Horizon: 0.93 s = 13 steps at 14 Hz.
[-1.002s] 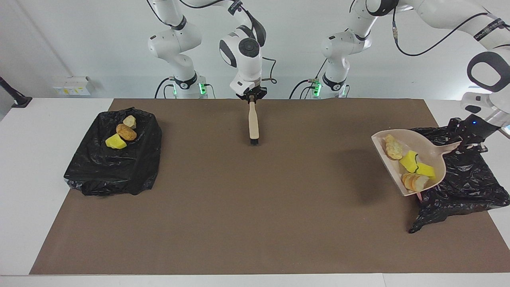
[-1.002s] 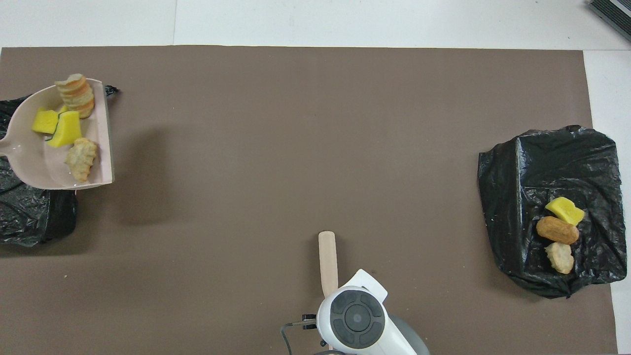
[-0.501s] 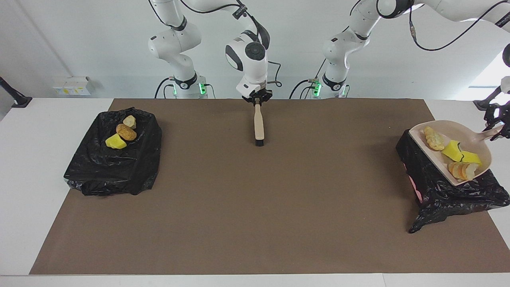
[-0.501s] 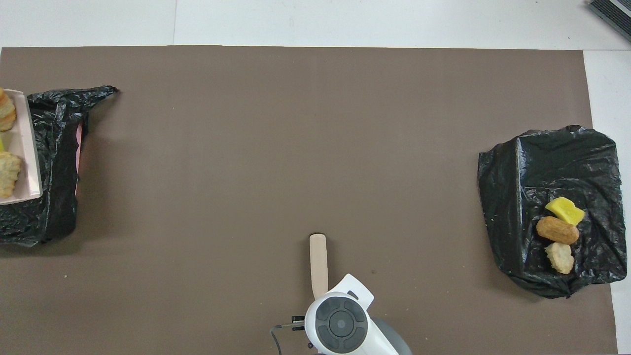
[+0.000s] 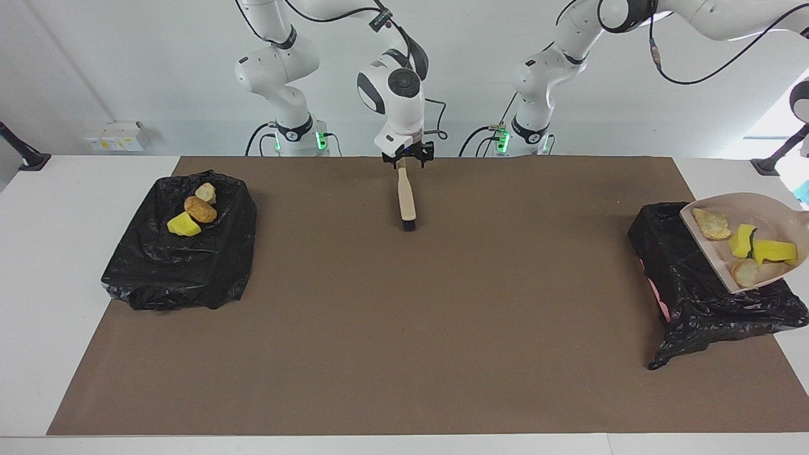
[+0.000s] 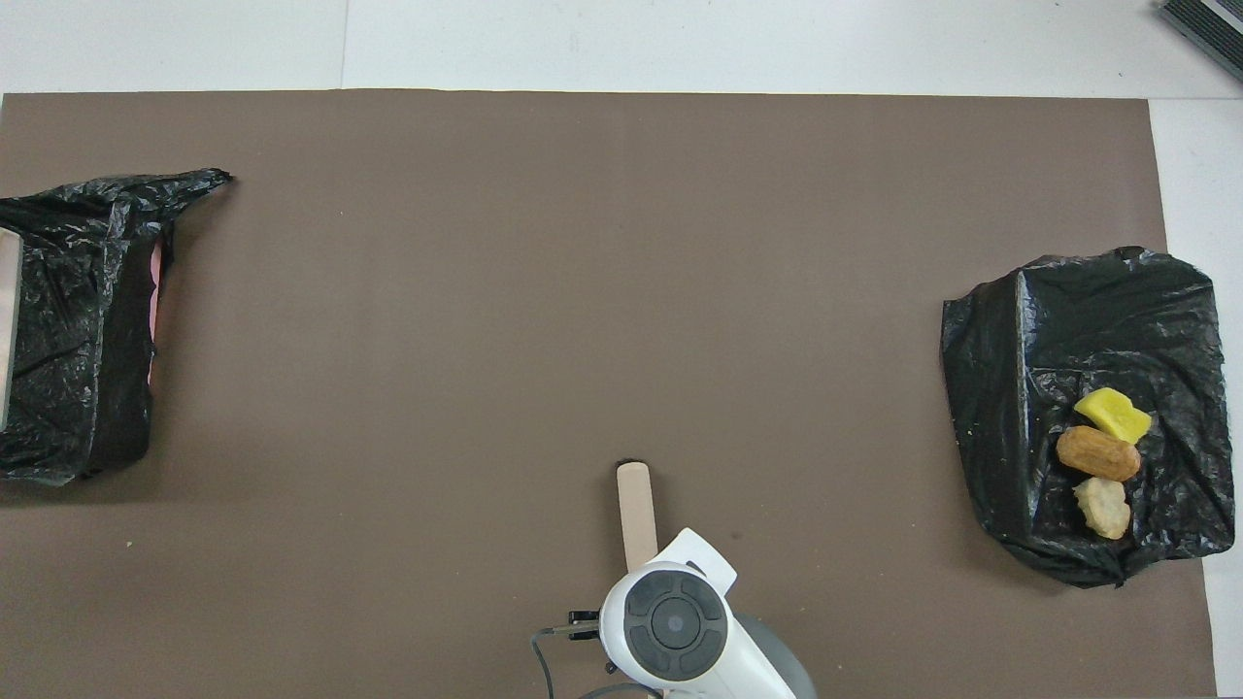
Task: Sweep and dump trash in bin
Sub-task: 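Tip the dustpan into the bag while the right gripper releases the brush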
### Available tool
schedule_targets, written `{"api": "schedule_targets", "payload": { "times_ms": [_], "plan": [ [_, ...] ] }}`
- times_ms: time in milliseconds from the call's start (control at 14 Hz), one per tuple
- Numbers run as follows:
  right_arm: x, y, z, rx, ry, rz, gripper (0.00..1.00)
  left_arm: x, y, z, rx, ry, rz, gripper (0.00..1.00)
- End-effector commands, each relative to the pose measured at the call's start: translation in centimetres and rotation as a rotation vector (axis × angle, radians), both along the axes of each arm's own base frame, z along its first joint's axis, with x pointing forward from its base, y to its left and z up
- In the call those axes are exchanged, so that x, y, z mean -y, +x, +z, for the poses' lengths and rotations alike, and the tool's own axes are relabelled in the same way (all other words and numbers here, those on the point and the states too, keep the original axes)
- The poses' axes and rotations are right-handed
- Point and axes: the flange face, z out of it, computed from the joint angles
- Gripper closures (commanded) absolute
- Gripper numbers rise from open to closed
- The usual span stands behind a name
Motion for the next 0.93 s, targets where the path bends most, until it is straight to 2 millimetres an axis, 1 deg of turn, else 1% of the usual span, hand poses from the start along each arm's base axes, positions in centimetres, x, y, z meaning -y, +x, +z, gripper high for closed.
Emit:
{"api": "schedule_targets", "payload": {
  "times_ms": [0, 143, 215, 286, 358, 429, 501, 572, 644, 716, 859],
  "plan": [
    [1.4, 3.7, 1.3, 0.027, 0.045, -0.002, 0.0, 3.0, 0.0, -0.1, -0.031, 0.168, -0.129, 1.0],
    [2.8, 6.5, 2.8, 0.069, 0.057, -0.032, 0.0, 4.1, -0.9, -0.7, -0.004, 0.276, -0.139, 1.0],
    [3.8, 8.3, 3.4, 0.097, 0.05, -0.047, 0.0, 4.4, -1.3, -0.6, 0.006, 0.329, -0.136, 1.0],
    [5.2, 10.1, 3.2, 0.118, 0.026, -0.056, 0.0, 5.6, -1.0, -0.5, 0.013, 0.378, -0.146, 1.0],
    [6.6, 12.1, 3.8, 0.155, 0.004, -0.063, 0.0, 6.5, -0.8, -0.1, 0.02, 0.425, -0.148, 1.0],
    [8.1, 13.9, 4.2, 0.184, -0.016, -0.071, 0.0, 6.6, -0.9, 0.4, 0.016, 0.48, -0.156, 1.0],
    [9.8, 15.8, 5.1, 0.21, -0.021, -0.093, 0.0, 6.6, -1.0, 1.1, 0.015, 0.52, -0.166, 1.0],
    [11.2, 17.1, 5.9, 0.226, -0.017, -0.101, 0.0, 6.6, -1.1, 1.8, 0.014, 0.554, -0.178, 1.0],
    [11.7, 17.7, 6.4, 0.235, -0.012, -0.1, 0.0, 6.8, -1.3, 2.7, 0.014, 0.59, -0.192, 1.0],
    [11.9, 17.9, 6.9, 0.24, -0.01, -0.106, 0.0, 7.0, -1.6, 3.8, 0.024, 0.608, -0.194, 1.0],
    [12.2, 18.2, 7.8, 0.25, -0.008, -0.117, 0.0, 7.6, -2.0, 5.3, 0.047, 0.618, -0.194, 1.0]
  ]
}}
